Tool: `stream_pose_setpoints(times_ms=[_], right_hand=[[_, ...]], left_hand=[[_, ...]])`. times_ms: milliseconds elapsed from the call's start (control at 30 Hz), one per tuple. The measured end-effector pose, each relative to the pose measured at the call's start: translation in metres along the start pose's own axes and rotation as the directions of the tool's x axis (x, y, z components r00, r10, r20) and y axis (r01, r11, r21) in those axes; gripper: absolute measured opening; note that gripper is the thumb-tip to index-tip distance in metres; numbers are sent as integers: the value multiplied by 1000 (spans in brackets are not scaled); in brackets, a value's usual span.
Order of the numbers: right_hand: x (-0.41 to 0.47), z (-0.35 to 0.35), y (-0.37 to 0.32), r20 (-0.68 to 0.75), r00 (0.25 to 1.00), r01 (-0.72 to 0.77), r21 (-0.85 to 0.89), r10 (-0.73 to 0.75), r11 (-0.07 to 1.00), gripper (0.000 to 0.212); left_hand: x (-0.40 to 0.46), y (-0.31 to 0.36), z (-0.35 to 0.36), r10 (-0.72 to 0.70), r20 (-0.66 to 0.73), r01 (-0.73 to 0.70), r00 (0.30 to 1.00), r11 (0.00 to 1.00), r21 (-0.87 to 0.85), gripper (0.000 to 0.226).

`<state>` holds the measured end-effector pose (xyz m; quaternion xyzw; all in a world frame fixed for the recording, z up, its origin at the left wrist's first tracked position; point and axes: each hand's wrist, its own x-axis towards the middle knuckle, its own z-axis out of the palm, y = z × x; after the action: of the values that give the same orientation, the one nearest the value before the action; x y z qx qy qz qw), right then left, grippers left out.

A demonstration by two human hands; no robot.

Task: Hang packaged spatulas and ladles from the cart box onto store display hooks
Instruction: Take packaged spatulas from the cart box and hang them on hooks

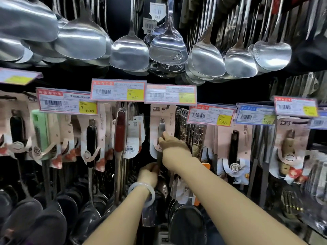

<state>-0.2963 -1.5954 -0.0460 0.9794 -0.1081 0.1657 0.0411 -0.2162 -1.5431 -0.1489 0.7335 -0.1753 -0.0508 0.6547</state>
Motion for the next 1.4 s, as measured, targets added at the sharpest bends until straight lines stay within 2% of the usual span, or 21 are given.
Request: stream_pose_setpoints(times_ms=[100, 200, 300, 400, 500, 633, 733, 900, 1033, 1267, 1400], right_hand=[[-9, -5, -4, 19, 999, 29, -35, -28, 999, 57], [-24, -14, -10, 20, 999, 48, -65, -47, 997, 66], [-45, -19, -12, -88, 993, 70, -63, -75, 996, 59], [-78, -17, -7, -206, 969, 122, -67, -133, 990, 61], [-115, -8, 6, -314, 939, 139, -34, -143, 990, 59], [-174, 17, 38, -181, 982, -78, -80, 62, 994, 60], [-230, 39, 69, -1, 968, -248, -159, 251, 956, 63], [-328, 73, 111, 142, 855, -464, -217, 498, 859, 61], [-402, 98, 139, 249, 710, -615, -235, 658, 753, 58], [-542, 125, 213, 362, 458, -764, -306, 812, 568, 59], [-611, 141, 250, 337, 334, -867, -256, 880, 427, 62]], left_hand=[[-13, 7, -5, 49, -2, -48, 999, 990, 133, 38], [-35, 14, -10, 167, 40, -170, 985, 921, 351, 58], [-62, 23, -16, 296, 120, -315, 948, 809, 497, 68], [-85, 28, -23, 370, 199, -409, 907, 669, 620, 71], [-108, 29, -23, 432, 253, -481, 866, 583, 655, 66], [-146, 16, 7, 497, 428, -636, 755, 394, 664, 65], [-185, 1, 47, 444, 593, -735, 671, 295, 611, 64], [-256, -25, 117, 274, 773, -814, 572, 303, 495, 62], [-310, -44, 172, 158, 869, -869, 469, 255, 423, 61], [-403, -76, 285, 30, 972, -949, 234, 226, 221, 63], [-456, -91, 343, -33, 993, -972, 117, 202, 122, 65]])
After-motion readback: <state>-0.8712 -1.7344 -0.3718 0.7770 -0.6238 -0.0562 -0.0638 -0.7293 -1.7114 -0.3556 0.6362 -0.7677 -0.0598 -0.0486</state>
